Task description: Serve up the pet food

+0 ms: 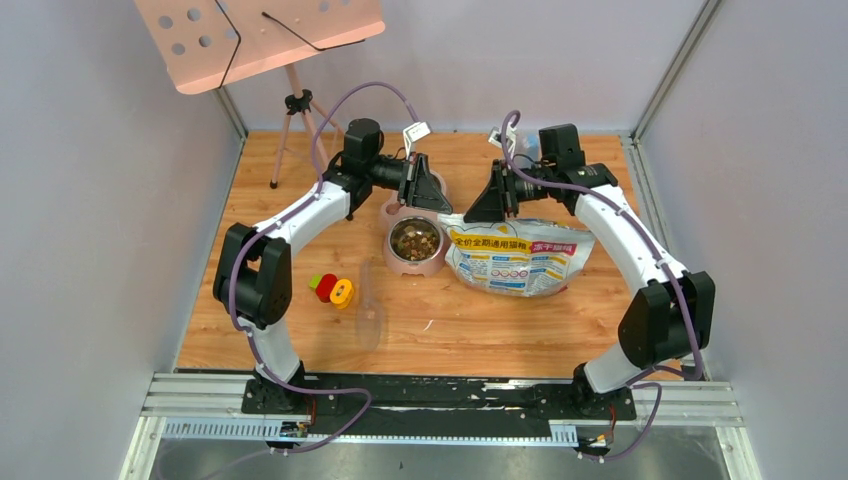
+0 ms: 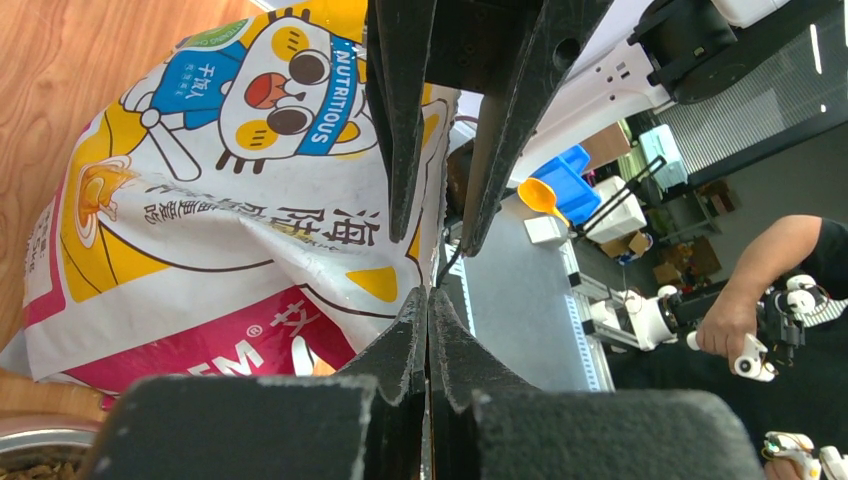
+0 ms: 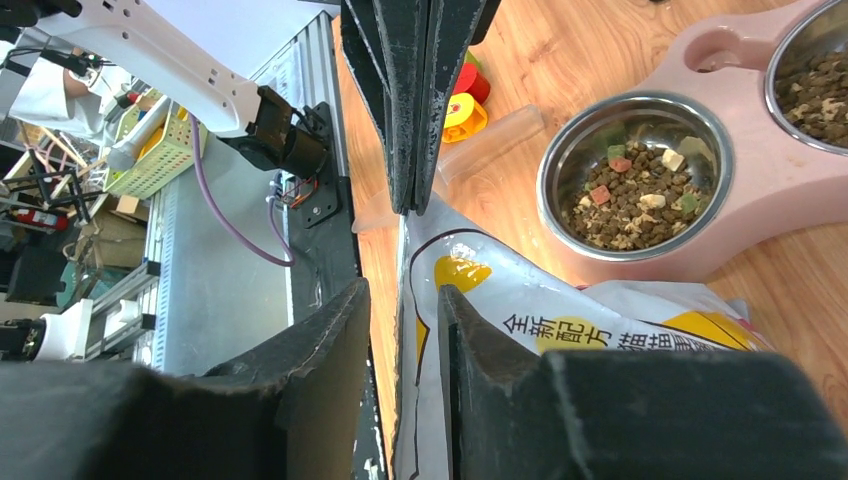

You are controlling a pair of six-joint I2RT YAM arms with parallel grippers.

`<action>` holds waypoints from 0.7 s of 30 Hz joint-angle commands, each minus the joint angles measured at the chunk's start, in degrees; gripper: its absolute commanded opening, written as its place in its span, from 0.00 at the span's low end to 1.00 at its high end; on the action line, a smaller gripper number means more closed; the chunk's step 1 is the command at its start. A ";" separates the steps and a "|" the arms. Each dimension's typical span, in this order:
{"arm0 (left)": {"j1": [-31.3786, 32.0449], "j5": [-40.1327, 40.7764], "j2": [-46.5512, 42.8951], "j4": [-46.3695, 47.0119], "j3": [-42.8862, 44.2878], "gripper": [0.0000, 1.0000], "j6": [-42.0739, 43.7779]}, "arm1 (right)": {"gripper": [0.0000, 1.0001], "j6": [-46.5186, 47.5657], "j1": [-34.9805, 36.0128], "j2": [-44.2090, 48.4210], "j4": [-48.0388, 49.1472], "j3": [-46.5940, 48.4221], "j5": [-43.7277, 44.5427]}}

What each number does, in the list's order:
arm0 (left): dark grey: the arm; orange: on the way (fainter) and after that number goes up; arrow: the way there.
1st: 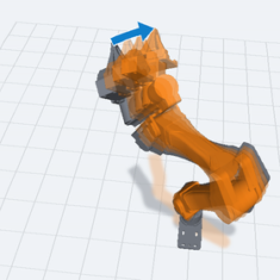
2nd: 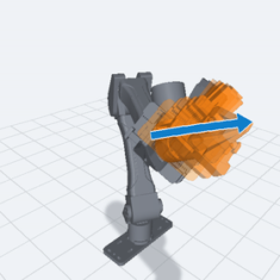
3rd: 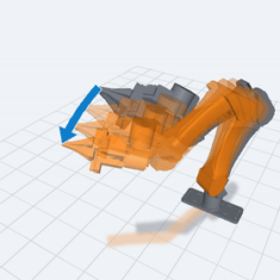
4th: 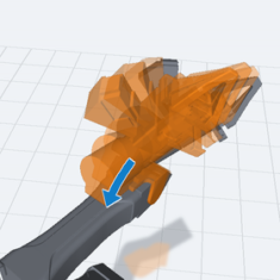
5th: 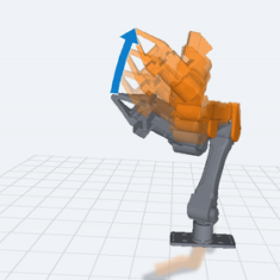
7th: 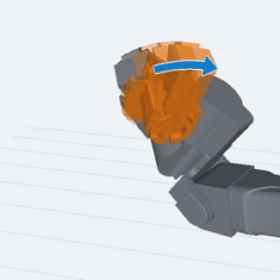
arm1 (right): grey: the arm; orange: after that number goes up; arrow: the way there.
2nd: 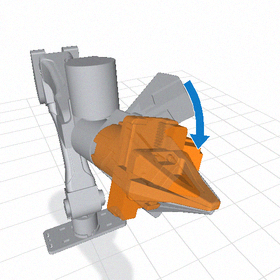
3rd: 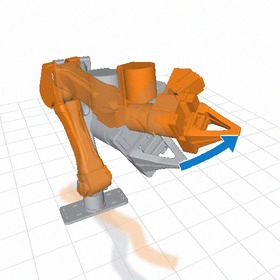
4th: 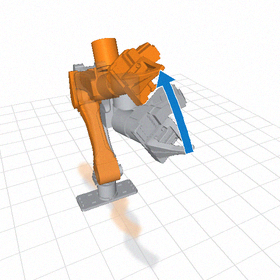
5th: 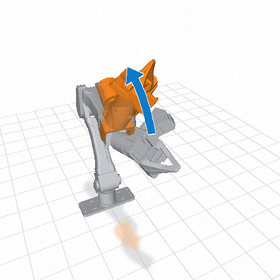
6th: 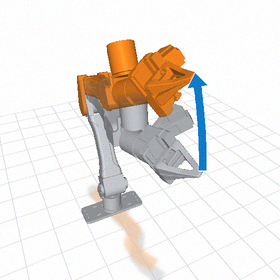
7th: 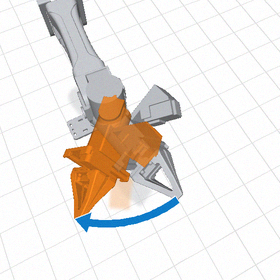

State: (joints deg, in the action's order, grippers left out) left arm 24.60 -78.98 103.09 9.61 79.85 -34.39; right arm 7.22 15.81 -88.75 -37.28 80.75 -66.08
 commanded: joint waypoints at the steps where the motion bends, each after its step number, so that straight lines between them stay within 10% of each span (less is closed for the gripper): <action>1: 0.09 0.25 -2.53 0.49 0.67 0.02 1.06 | 0.33 -1.57 1.19 -0.36 2.32 1.55 -0.97; 10: 0.05 0.29 -2.76 0.38 0.55 0.07 0.81 | 0.00 -0.89 1.84 0.03 2.99 0.98 -3.72; 15: -0.30 -1.21 -3.81 -0.16 0.60 0.37 1.21 | 0.00 -1.24 1.76 0.77 2.81 0.55 -2.25; 21: -0.37 -1.30 -5.38 -10.37 0.86 0.44 10.19 | 0.38 6.33 0.35 4.36 -4.77 2.43 0.99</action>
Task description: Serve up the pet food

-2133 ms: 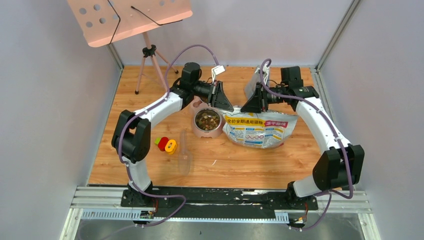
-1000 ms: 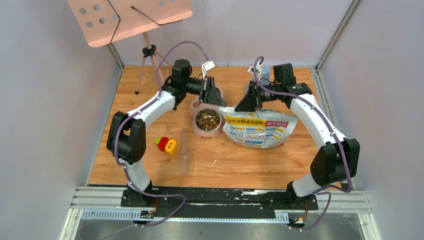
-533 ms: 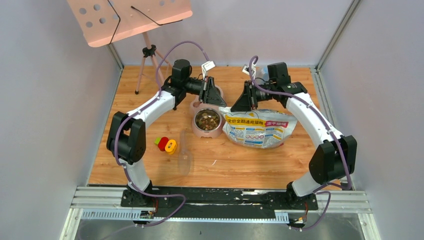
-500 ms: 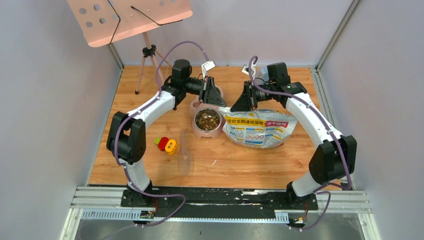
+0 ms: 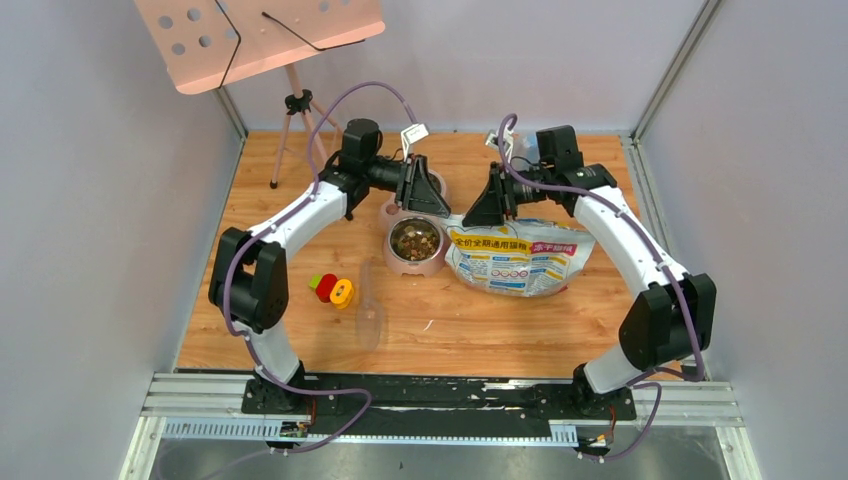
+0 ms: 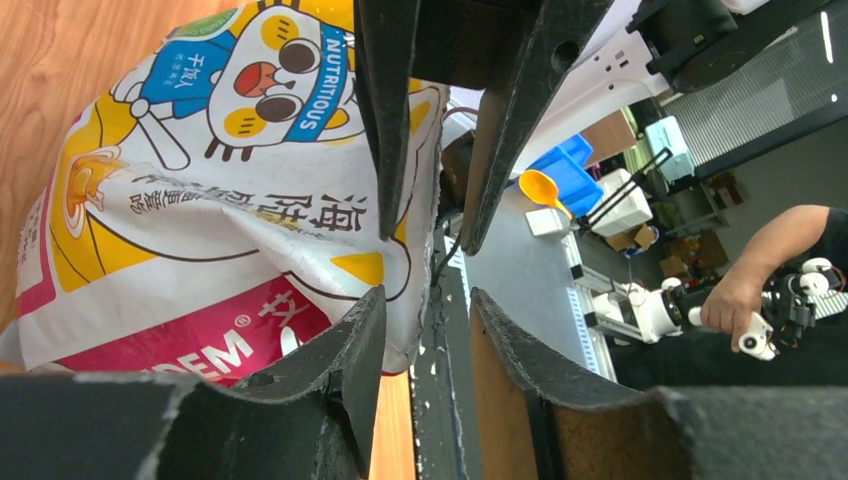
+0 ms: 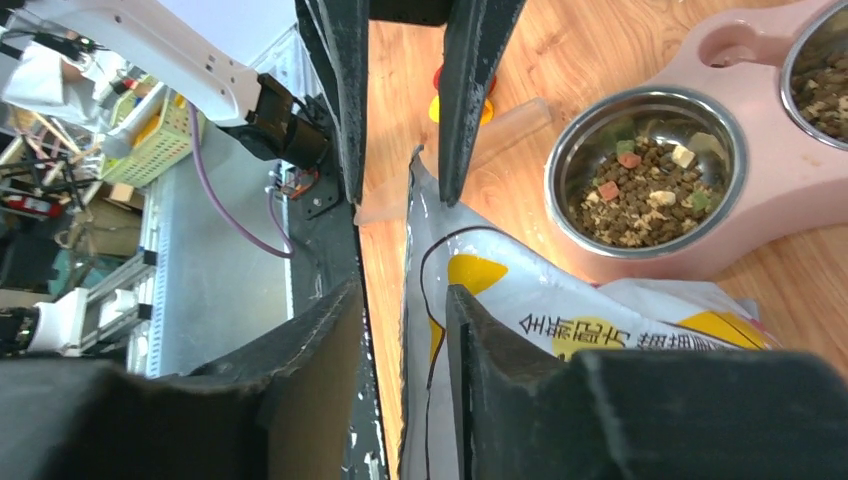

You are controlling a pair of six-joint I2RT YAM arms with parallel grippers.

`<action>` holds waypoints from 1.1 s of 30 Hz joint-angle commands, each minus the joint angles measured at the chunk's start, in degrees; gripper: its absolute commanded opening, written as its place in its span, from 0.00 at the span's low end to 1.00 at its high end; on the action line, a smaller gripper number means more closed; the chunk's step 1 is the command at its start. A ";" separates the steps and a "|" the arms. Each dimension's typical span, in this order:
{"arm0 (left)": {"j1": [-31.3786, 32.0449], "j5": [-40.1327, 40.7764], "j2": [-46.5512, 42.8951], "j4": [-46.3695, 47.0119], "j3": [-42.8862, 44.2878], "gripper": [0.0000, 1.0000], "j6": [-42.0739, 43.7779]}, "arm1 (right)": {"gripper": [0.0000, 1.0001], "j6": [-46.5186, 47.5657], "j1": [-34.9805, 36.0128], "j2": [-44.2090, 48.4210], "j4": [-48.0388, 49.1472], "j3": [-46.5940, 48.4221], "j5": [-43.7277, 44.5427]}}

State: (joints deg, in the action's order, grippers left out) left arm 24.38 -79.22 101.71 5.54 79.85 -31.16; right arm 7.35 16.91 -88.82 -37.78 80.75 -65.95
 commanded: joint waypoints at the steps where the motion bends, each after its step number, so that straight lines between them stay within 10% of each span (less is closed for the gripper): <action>1: -0.02 -0.97 -4.00 -7.07 0.84 0.44 7.70 | 0.40 8.82 -0.81 5.42 -6.38 2.34 2.31; 15: 3.14 -1.35 -1.40 -8.58 2.59 0.32 9.09 | 0.29 20.57 -11.42 19.61 -12.90 -7.01 6.65; 19: 3.30 -1.41 -0.57 -9.12 3.83 0.19 9.10 | 0.00 22.64 -13.08 20.64 -13.08 -7.95 6.69; 26: 3.24 -1.02 -0.44 -9.70 5.37 0.04 9.51 | 0.32 24.54 -13.99 21.86 -13.88 -6.80 9.23; 33: 3.21 -1.02 -0.34 -10.42 5.64 0.00 10.58 | 0.16 29.74 -15.23 23.36 -18.20 -7.39 12.25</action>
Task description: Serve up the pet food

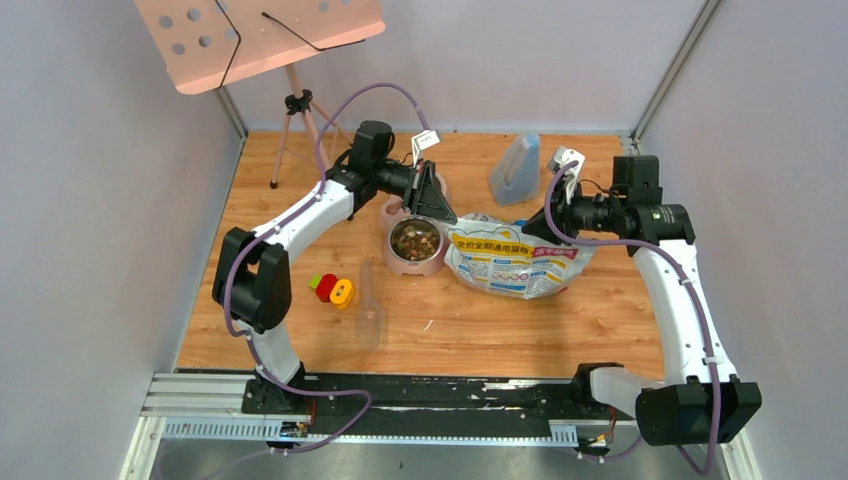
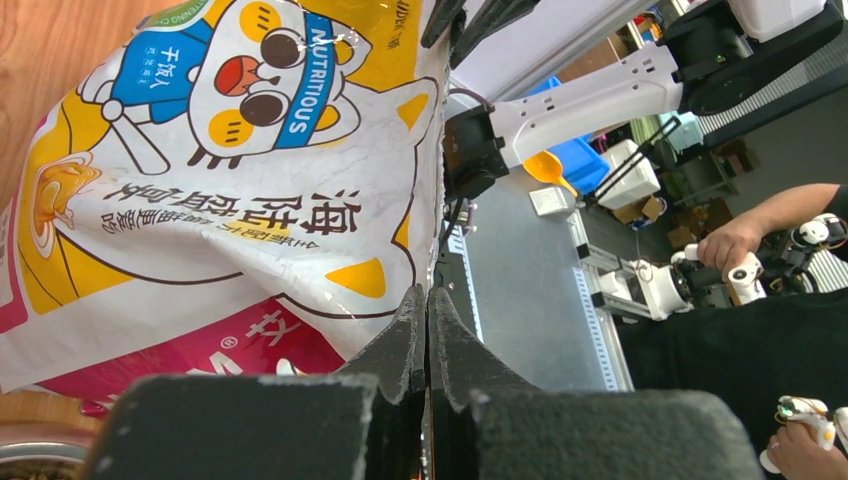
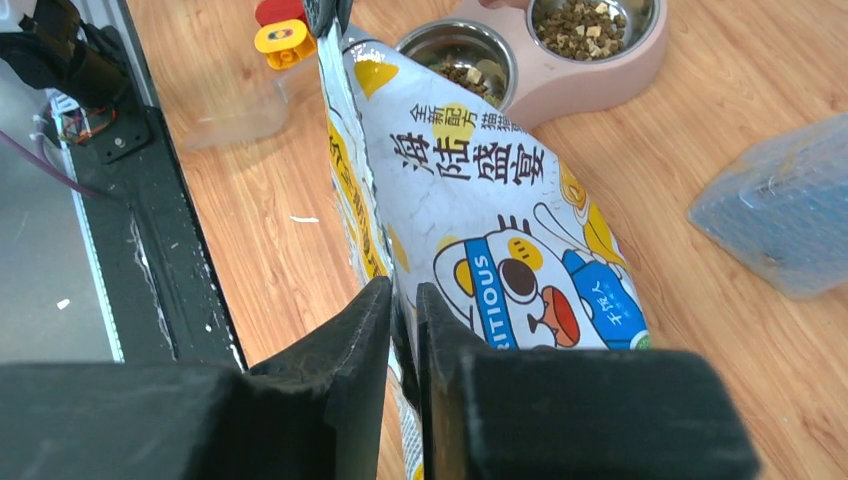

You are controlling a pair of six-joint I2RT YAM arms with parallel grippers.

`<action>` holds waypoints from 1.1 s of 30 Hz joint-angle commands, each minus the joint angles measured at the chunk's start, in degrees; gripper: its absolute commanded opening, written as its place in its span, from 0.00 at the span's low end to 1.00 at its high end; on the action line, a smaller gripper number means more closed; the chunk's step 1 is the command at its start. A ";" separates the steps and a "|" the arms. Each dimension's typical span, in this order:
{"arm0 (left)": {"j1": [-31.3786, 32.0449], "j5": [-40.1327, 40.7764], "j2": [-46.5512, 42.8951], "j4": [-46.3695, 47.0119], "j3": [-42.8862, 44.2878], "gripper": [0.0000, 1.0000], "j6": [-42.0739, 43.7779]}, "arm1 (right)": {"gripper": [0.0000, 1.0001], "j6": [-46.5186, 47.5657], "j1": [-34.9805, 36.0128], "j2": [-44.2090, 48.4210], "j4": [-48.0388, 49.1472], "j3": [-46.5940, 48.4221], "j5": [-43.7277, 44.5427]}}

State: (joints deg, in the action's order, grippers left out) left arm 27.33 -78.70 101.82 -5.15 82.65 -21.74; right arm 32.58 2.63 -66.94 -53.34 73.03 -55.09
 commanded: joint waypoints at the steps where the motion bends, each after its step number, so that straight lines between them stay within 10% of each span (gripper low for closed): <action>1: 0.26 -1.48 -0.34 0.25 2.90 0.00 1.17 | 0.15 5.19 -1.23 1.42 -3.19 0.21 1.72; 6: 0.09 -1.26 -0.07 0.04 2.95 0.00 1.30 | 0.00 10.85 -5.23 -1.66 -9.85 2.31 -1.09; 9: -0.10 -1.32 -0.01 -0.12 3.08 0.00 1.36 | 0.21 10.28 -6.37 -2.83 -11.08 4.76 -0.29; 14: -0.71 -1.31 0.13 -0.16 3.61 0.00 1.36 | 0.29 16.81 -7.64 -2.20 -15.01 7.87 3.86; 18: -1.23 -1.36 0.26 -0.15 3.74 0.00 1.54 | 0.00 24.47 -10.01 -3.52 -23.03 10.22 5.37; 26: -1.83 -1.40 0.62 -1.77 5.00 0.00 2.45 | 0.29 34.79 -18.51 -6.05 -32.86 12.66 11.21; 29: -2.01 -1.38 1.05 -2.80 5.60 0.00 3.33 | 0.00 38.67 -20.93 -7.08 -34.75 13.64 12.36; 33: -2.02 -1.14 1.17 -2.43 5.96 0.00 3.13 | 0.13 39.45 -22.17 -8.44 -34.80 15.43 12.63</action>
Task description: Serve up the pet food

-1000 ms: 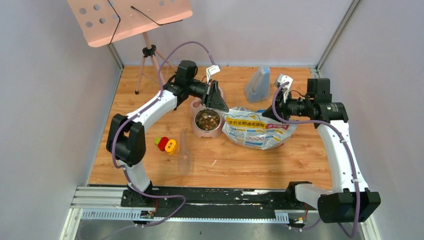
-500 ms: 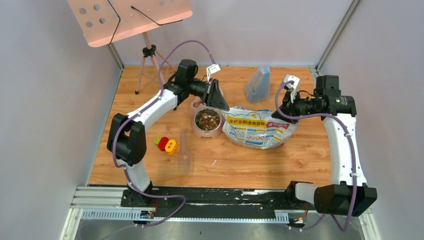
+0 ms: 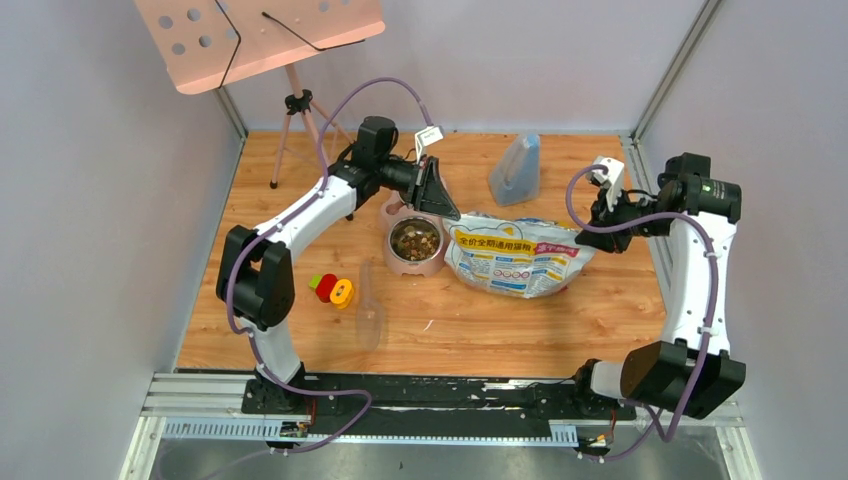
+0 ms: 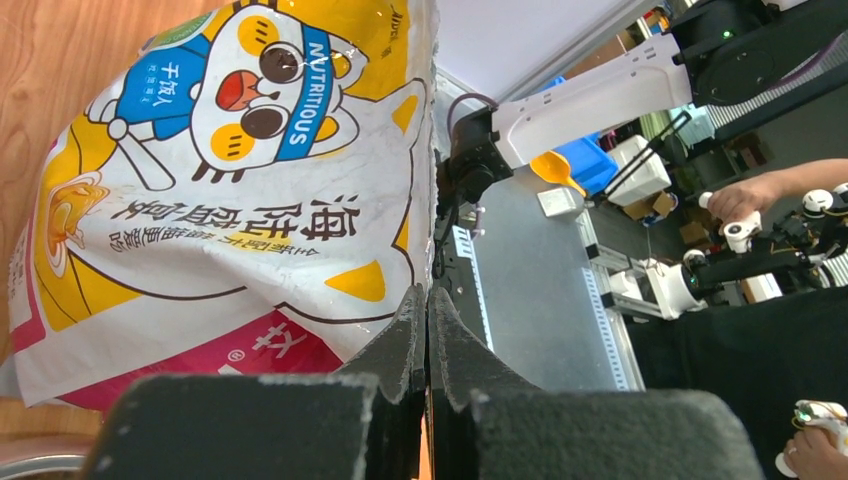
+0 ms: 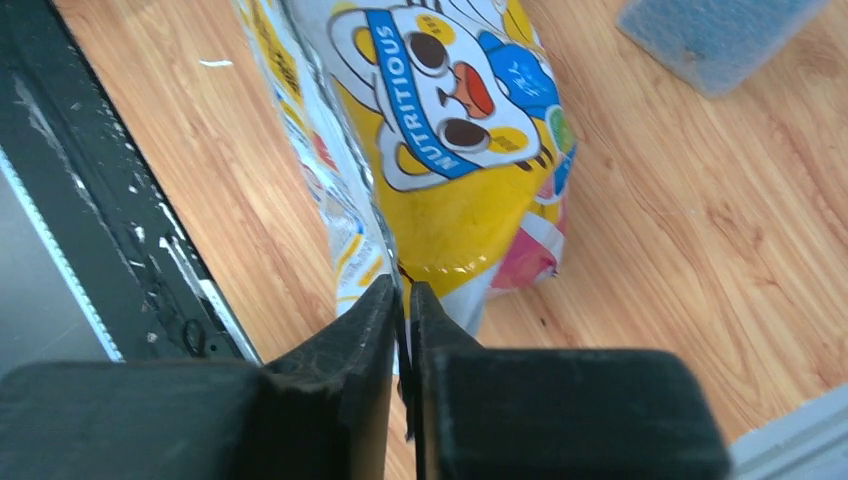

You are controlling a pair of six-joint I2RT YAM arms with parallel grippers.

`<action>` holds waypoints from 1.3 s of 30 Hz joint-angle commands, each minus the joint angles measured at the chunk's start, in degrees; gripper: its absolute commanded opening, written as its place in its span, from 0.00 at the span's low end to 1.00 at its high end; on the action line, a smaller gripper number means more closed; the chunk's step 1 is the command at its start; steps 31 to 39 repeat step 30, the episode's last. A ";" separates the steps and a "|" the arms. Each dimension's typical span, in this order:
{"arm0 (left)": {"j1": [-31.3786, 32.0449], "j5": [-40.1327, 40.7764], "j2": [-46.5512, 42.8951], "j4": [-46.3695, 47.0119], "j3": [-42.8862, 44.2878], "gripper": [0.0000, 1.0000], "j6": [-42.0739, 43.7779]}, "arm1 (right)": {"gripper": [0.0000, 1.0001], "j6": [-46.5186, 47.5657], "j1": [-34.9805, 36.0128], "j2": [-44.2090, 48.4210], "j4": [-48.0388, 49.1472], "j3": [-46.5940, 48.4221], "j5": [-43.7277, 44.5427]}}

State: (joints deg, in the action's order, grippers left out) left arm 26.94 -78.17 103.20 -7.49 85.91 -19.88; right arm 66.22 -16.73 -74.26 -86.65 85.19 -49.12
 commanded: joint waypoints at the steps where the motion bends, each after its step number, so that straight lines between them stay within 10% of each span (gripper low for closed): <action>1: -1.63 -1.68 -0.20 -0.13 2.73 0.00 1.26 | 0.20 5.51 -2.89 -1.53 -1.49 3.94 6.80; 4: -1.77 -1.72 -0.44 -0.48 2.71 0.00 1.31 | 0.06 5.99 -3.68 -2.33 -1.48 5.58 7.05; 7: -2.00 -0.95 -0.75 -0.80 2.99 0.05 1.66 | 0.27 4.72 -3.99 -3.10 -1.43 8.80 5.48; 12: -2.74 14.57 -4.10 -16.73 9.22 0.49 13.42 | 0.76 -23.51 -3.95 -8.67 6.71 23.98 -1.76; 16: -2.77 36.68 -11.04 -23.45 9.01 0.69 20.98 | 0.80 -49.44 -4.01 -10.65 20.78 25.03 4.34; 18: -2.77 50.20 -16.14 -22.00 5.71 0.96 20.73 | 0.80 -63.30 -3.95 -8.90 30.87 19.83 13.23; 26: -2.99 73.98 -31.88 -17.87 -4.82 1.00 22.17 | 1.00 -72.47 -4.01 -3.68 46.52 11.94 30.17; 39: -3.55 76.00 -32.90 -19.87 -6.28 1.00 23.60 | 1.00 -73.43 -3.98 -3.92 47.65 11.22 33.09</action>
